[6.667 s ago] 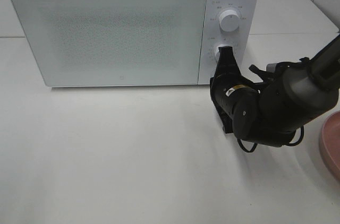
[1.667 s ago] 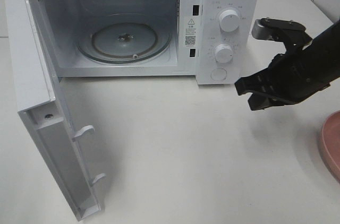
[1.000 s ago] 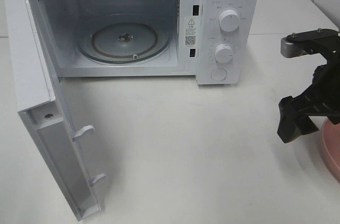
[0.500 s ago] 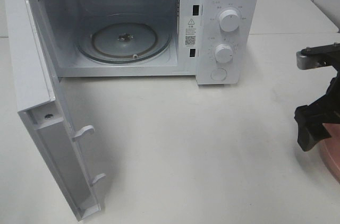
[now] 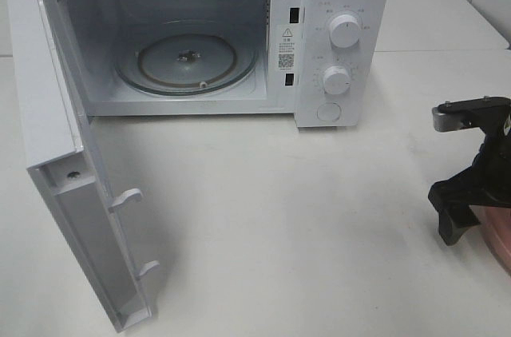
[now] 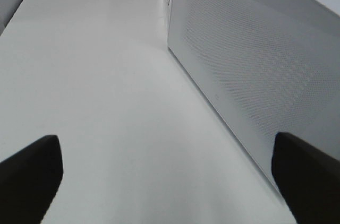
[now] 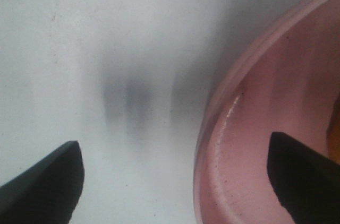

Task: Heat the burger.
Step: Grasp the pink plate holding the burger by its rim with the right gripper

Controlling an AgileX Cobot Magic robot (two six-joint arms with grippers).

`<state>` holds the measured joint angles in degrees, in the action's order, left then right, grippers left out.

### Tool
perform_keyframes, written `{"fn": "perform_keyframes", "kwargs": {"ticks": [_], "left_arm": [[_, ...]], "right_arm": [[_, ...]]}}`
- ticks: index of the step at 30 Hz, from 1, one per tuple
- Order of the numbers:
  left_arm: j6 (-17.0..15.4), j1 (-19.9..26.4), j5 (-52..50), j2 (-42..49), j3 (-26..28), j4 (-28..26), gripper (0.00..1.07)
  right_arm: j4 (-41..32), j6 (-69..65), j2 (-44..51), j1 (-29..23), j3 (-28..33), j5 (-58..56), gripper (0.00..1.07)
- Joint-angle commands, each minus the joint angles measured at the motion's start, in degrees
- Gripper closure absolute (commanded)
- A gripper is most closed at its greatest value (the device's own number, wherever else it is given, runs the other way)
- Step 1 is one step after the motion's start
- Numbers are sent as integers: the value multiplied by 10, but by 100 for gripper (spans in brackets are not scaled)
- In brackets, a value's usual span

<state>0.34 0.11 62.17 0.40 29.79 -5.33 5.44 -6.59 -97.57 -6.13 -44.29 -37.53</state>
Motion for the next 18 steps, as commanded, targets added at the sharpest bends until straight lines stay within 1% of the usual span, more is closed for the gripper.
{"fn": "perform_keyframes", "kwargs": {"ticks": [1,5,14,16,17,18], "left_arm": [[0,-3,-8,9,-1,-1,7],[0,-3,-8,9,-1,-1,7],[0,-3,-8,9,-1,-1,7],[0,-3,-8,9,-1,-1,7],[0,-3,-8,9,-1,-1,7],[0,-3,-8,9,-1,-1,7]], "right_arm": [[13,-13,-15,10,5,11,19],[21,-21,-30,27,9,25,20],[16,-22,-59,27,11,46,22],[15,-28,-60,27,11,53,26],[15,-28,-60,27,11,53,26],[17,-30,-60,27,11,50,30]]}}
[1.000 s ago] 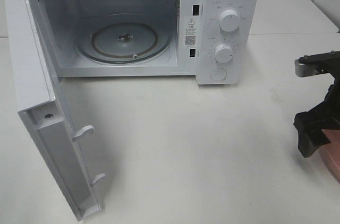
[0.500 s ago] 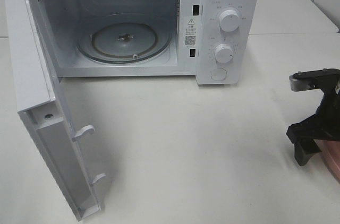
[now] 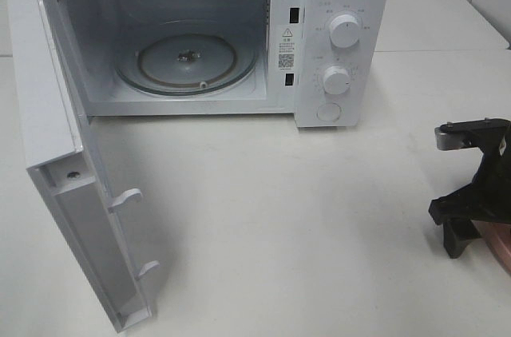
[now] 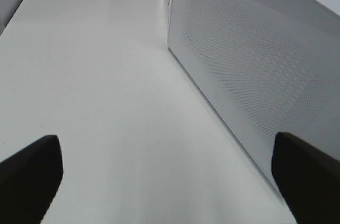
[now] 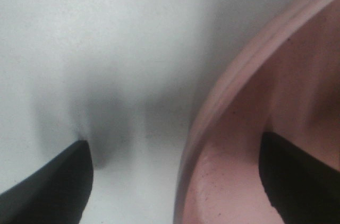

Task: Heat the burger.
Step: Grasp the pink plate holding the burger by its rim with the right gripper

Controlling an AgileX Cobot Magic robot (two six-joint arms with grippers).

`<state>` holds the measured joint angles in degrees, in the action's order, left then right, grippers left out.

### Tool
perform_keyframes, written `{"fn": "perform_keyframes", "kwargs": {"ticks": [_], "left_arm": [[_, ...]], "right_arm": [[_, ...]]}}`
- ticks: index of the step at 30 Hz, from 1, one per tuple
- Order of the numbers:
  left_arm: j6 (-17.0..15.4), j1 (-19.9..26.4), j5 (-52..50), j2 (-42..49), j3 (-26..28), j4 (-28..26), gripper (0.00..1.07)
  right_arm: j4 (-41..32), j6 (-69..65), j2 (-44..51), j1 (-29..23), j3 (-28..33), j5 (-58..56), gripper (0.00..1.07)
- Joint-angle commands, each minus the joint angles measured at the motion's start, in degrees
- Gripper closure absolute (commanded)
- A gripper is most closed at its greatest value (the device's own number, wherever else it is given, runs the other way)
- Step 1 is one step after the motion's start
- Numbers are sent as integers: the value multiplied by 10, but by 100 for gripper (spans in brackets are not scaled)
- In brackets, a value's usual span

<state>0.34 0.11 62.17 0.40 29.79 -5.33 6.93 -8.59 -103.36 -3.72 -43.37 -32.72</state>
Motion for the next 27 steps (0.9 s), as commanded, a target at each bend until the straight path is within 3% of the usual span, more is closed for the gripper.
{"fn": "perform_keyframes", "kwargs": {"ticks": [1,3,4,6,7,9,10,11,13,15,27], "left_arm": [[0,-3,-8,9,-1,-1,7],[0,-3,-8,9,-1,-1,7],[0,-3,-8,9,-1,-1,7],[0,-3,-8,9,-1,-1,7],[0,-3,-8,9,-1,-1,7],[0,-3,-8,9,-1,-1,7],[0,-3,-8,9,-1,-1,7],[0,-3,-8,9,-1,-1,7],[0,-3,-8,9,-1,-1,7],[0,-3,-8,9,-1,-1,7],[0,-3,-8,9,-1,-1,7]], "right_arm": [[2,-10,-2,3,2,2,30],[5,-11,-2,3,3,-1,41],[5,-11,-2,3,3,-1,41],[17,-24,-2,3,5,-4,54],[17,-24,-2,3,5,-4,54],[34,-44,-2,3,5,-7,70],[34,-44,-2,3,5,-7,70],[37,-50,-2,3,5,-7,84],[41,-50,-2,3,5,-7,90],[52,-50,-2,3,5,-9,107],[85,-81,17,-17,5,-19,107]]}}
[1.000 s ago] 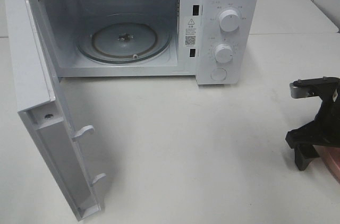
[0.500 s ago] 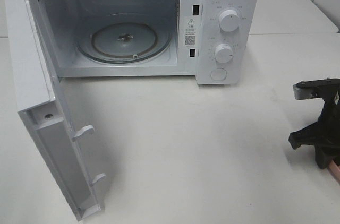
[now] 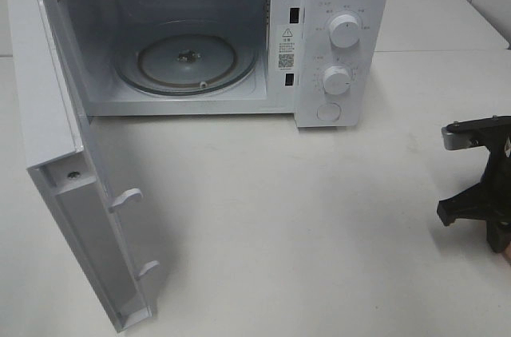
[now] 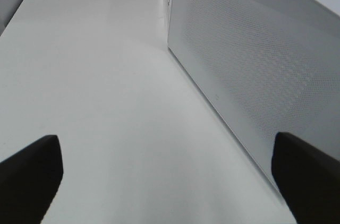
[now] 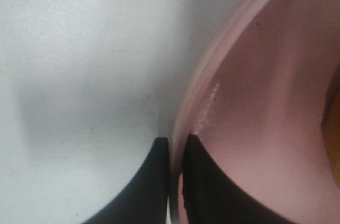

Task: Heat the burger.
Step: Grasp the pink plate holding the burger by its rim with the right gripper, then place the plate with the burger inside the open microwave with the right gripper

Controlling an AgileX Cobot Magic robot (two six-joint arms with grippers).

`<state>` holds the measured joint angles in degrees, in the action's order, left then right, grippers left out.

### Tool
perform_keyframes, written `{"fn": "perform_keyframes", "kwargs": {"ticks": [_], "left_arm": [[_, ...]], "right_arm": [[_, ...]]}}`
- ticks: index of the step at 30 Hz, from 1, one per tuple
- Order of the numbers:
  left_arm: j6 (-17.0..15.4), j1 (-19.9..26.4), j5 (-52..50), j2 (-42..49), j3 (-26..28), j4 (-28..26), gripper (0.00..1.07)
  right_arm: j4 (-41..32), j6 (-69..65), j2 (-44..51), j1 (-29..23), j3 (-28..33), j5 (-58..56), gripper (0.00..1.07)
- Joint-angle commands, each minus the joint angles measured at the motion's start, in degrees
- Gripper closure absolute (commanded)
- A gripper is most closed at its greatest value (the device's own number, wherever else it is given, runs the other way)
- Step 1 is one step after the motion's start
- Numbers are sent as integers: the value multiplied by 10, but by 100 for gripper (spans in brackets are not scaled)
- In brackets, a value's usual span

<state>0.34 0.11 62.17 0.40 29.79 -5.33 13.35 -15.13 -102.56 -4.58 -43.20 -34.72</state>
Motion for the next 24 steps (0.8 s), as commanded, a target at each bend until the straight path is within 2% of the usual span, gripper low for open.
{"fn": "perform_keyframes", "kwargs": {"ticks": [1,2,5,7,10,24], "left_arm": [[0,-3,-8,9,-1,-1,7],[0,-3,-8,9,-1,-1,7],[0,-3,-8,9,-1,-1,7],[0,-3,-8,9,-1,-1,7],[0,-3,-8,9,-1,-1,7],[0,-3,-8,9,-1,-1,7]], "right_arm": [[35,-29,11,-13,3,-3,107],[64,-56,17,-24,3,-12,107],[78,-71,19,-29,3,-17,107],[129,-119,26,-48,3,-38,107],[154,-139,26,-66,3,-54,107],[203,-184,48,-137,11,-99,107]]}}
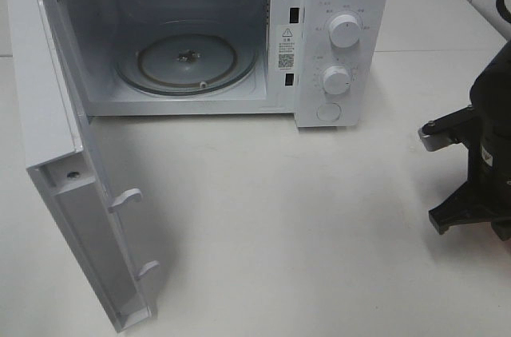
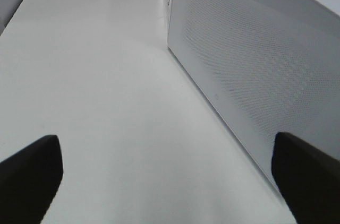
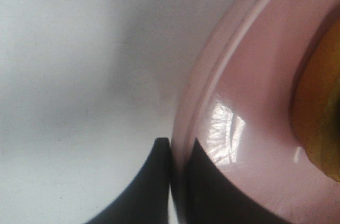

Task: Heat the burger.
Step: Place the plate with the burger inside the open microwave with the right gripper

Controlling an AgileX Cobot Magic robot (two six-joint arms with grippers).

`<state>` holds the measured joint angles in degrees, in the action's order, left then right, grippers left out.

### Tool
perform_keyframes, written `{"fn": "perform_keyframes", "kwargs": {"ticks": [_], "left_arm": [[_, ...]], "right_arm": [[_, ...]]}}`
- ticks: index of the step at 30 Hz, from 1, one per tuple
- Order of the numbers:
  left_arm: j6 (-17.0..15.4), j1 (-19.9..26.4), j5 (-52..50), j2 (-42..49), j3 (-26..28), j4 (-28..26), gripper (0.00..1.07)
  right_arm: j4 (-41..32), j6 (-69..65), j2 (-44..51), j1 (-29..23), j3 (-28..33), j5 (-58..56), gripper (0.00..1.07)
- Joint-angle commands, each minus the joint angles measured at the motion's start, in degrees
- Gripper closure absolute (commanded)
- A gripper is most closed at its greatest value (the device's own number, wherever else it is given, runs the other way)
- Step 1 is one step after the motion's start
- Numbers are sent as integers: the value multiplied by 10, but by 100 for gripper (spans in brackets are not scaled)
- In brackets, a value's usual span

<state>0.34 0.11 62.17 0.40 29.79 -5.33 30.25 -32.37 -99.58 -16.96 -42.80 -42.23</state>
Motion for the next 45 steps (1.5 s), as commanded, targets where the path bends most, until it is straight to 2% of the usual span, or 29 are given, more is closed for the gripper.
{"fn": "perform_keyframes", "kwargs": {"ticks": [1,7,20,25,27,33,35,41,44,45], "left_arm": [[0,-3,-8,9,-1,-1,7],[0,-3,-8,9,-1,-1,7],[0,-3,-8,9,-1,-1,7],[0,-3,-8,9,-1,-1,7],[0,-3,-8,9,-1,-1,7],[0,-3,-8,9,-1,-1,7],[0,-3,-8,9,-1,-1,7],[0,-3,-8,9,-1,-1,7],[0,-3,-8,9,-1,-1,7],[0,-3,-8,9,-1,-1,7]], "right_arm": [[35,-14,24,-18,11,-24,107],[35,-20,61,-48,37,-33,107],[34,-7,108,-132,40,-71,107],[34,-6,112,-170,40,-73,107],[34,-5,115,-205,40,-74,107],[35,-2,115,-237,40,-75,107],[35,2,115,-270,40,-76,107],[35,15,115,-324,40,-76,107],[35,16,115,-334,40,-76,107],[35,23,115,-354,40,-75,107]]}}
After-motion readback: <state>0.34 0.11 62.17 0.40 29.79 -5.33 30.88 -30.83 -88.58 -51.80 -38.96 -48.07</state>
